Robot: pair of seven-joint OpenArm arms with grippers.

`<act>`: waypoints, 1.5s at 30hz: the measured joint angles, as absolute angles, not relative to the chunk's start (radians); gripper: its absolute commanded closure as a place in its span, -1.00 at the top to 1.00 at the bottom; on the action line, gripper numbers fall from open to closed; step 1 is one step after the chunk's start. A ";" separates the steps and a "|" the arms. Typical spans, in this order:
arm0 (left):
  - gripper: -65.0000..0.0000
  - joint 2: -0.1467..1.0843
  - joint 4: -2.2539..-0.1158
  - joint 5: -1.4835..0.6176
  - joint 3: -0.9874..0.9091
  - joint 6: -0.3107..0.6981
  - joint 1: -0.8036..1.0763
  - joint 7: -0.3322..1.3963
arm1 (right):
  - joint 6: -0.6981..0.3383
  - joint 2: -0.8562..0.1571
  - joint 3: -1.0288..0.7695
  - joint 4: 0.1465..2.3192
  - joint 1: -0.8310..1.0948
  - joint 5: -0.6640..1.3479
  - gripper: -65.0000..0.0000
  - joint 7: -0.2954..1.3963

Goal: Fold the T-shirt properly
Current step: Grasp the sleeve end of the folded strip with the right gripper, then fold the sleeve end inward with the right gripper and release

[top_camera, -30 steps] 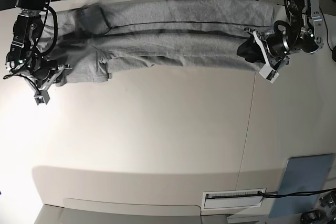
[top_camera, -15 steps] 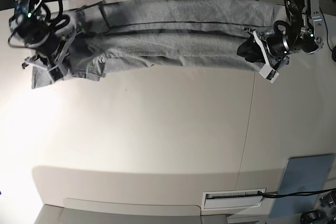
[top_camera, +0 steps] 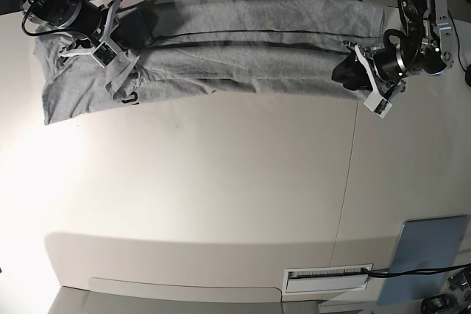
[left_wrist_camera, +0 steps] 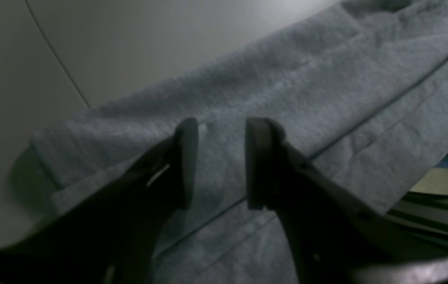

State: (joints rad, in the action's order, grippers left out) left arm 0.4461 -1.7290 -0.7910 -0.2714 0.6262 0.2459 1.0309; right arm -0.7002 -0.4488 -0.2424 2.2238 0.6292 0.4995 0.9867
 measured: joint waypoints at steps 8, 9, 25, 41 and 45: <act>-0.33 0.446 -1.729 -0.836 -0.271 0.626 0.246 1.030 | -0.699 -0.449 -0.102 2.223 0.629 0.495 -1.00 1.007; -0.33 0.447 -1.729 -0.836 -0.271 0.626 0.246 1.031 | -0.698 -0.450 -0.071 2.223 0.629 0.476 -1.00 1.015; -0.33 0.446 -1.729 -0.836 -0.271 0.626 0.246 1.031 | -0.700 -0.450 -0.101 2.223 0.629 0.342 -0.93 1.036; -0.33 0.446 -1.729 -0.836 -0.271 0.626 0.246 1.031 | -0.651 -0.449 -0.177 2.271 0.591 0.356 -0.01 1.005; -0.33 0.446 -1.729 -0.837 -0.271 0.626 0.246 1.031 | -0.418 -0.448 -0.239 2.267 0.545 0.310 -0.02 0.967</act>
